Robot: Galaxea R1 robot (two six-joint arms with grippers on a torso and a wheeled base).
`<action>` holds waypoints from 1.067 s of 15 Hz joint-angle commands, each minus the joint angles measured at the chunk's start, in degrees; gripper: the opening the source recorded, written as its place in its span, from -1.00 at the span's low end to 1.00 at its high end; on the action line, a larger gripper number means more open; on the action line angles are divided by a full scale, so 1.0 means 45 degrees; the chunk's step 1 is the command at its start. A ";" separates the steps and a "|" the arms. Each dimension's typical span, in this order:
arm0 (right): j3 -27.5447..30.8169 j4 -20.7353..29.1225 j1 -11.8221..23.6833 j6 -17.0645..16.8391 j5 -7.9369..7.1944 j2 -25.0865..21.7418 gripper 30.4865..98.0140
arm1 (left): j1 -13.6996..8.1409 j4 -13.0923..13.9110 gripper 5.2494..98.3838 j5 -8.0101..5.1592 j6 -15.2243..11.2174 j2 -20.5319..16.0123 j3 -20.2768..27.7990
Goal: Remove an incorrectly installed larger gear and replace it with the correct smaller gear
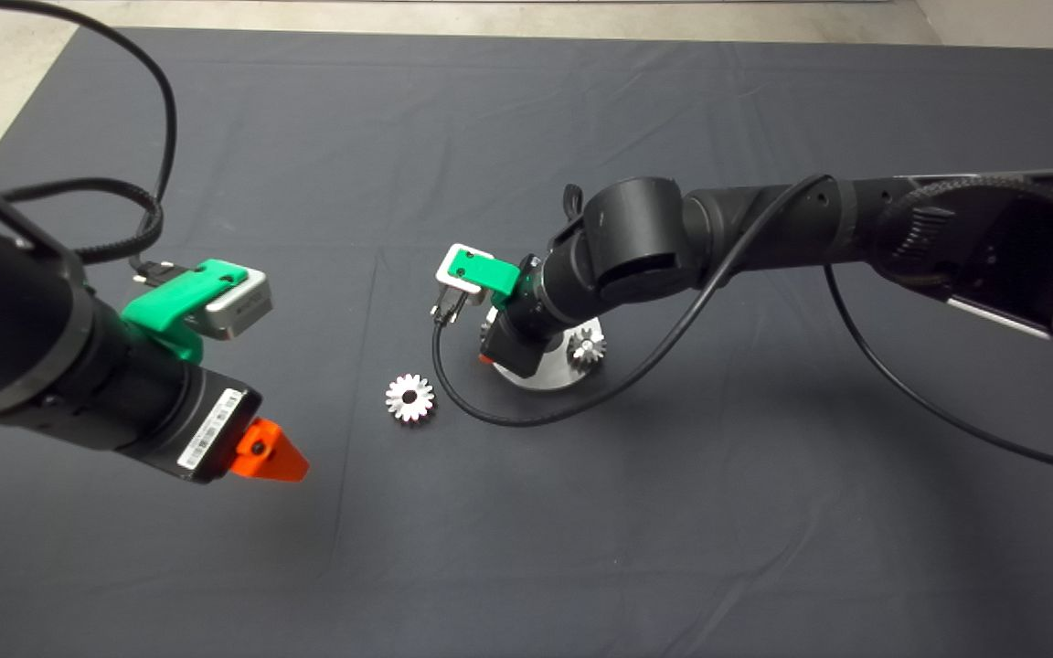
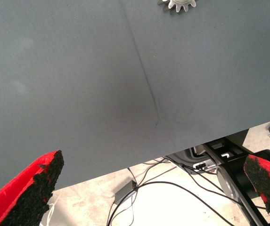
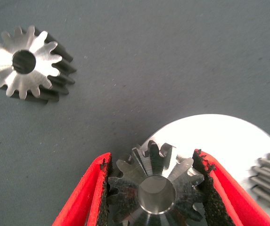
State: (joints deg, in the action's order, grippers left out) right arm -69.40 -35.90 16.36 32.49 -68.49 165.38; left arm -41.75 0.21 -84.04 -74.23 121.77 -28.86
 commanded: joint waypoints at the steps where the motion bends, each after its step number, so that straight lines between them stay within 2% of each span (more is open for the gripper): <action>1: 0.0035 -0.0421 0.0252 0.0027 0.0102 -0.0001 -0.67 | -0.0097 0.0208 1.00 -0.0035 0.0030 0.0002 0.0088; 16: -0.0395 -0.1046 -0.0139 0.0027 0.0122 0.0097 -0.66 | -0.0078 0.0208 1.00 -0.0035 0.0011 0.0021 0.0088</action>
State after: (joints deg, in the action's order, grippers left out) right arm -71.55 -38.82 15.10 32.44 -68.22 165.35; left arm -41.75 0.21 -84.02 -74.23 121.80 -28.86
